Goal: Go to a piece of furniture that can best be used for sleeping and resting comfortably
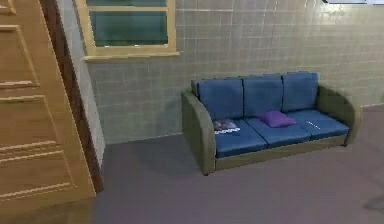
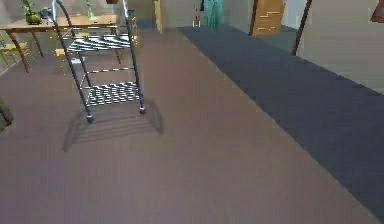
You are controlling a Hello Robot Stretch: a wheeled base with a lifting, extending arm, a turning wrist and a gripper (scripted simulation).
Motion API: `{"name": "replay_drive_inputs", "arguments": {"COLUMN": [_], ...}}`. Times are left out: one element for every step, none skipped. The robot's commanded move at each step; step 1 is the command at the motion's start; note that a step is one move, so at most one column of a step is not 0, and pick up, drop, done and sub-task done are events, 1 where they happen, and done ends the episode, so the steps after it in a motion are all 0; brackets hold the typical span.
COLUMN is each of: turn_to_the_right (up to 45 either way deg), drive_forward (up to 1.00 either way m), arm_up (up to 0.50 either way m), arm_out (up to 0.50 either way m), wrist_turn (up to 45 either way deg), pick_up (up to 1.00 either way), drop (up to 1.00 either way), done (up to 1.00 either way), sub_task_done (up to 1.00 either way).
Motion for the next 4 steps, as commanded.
{"name": "replay_drive_inputs", "arguments": {"turn_to_the_right": [-36.0, 0.0, -45.0, -6.0], "drive_forward": [0.0, 0.35, 0.0, 0.0], "arm_up": [0.0, 0.0, 0.0, 0.0], "arm_out": [0.0, 0.0, 0.0, 0.0], "wrist_turn": [0.0, 0.0, 0.0, 0.0], "pick_up": [0.0, 0.0, 0.0, 0.0], "drop": [0.0, 0.0, 0.0, 0.0], "done": [0.0, 0.0, 0.0, 0.0], "sub_task_done": [0.0, 0.0, 0.0, 0.0]}}
